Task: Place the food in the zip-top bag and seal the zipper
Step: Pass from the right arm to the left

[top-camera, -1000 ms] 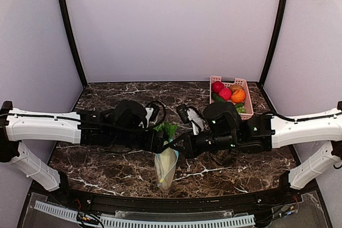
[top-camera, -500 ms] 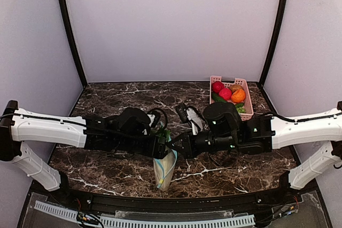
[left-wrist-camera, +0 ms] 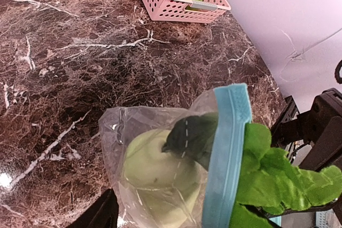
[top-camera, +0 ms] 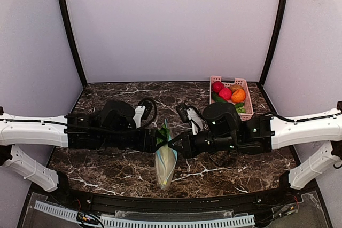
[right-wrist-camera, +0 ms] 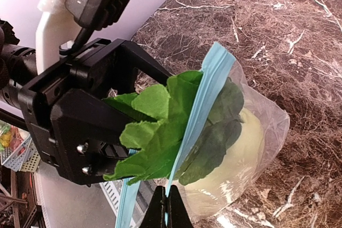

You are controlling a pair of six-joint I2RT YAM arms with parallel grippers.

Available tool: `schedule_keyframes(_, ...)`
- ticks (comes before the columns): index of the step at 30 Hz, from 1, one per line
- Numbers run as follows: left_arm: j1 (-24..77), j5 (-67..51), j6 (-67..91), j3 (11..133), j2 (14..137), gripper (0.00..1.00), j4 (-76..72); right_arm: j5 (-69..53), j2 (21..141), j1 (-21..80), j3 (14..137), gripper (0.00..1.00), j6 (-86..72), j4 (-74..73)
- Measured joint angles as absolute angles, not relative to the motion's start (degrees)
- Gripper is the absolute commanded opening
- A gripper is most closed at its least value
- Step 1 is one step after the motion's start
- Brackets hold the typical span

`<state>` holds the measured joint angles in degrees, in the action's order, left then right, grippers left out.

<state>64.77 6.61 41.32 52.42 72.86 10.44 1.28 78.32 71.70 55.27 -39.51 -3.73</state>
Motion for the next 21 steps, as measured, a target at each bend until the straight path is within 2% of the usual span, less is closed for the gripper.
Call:
schedule_keyframes(6, 64.77, 6.17, 40.97, 52.66, 76.29, 0.43, 10.7, 1.3, 79.0, 71.92, 55.29, 0.0, -39.51, -3.42)
schedule_keyframes(21, 64.77, 6.96, 41.06, 54.13, 79.02, 0.39, 13.13, 0.91, 80.01, 72.4, 55.81, 0.0, -39.46, -2.79)
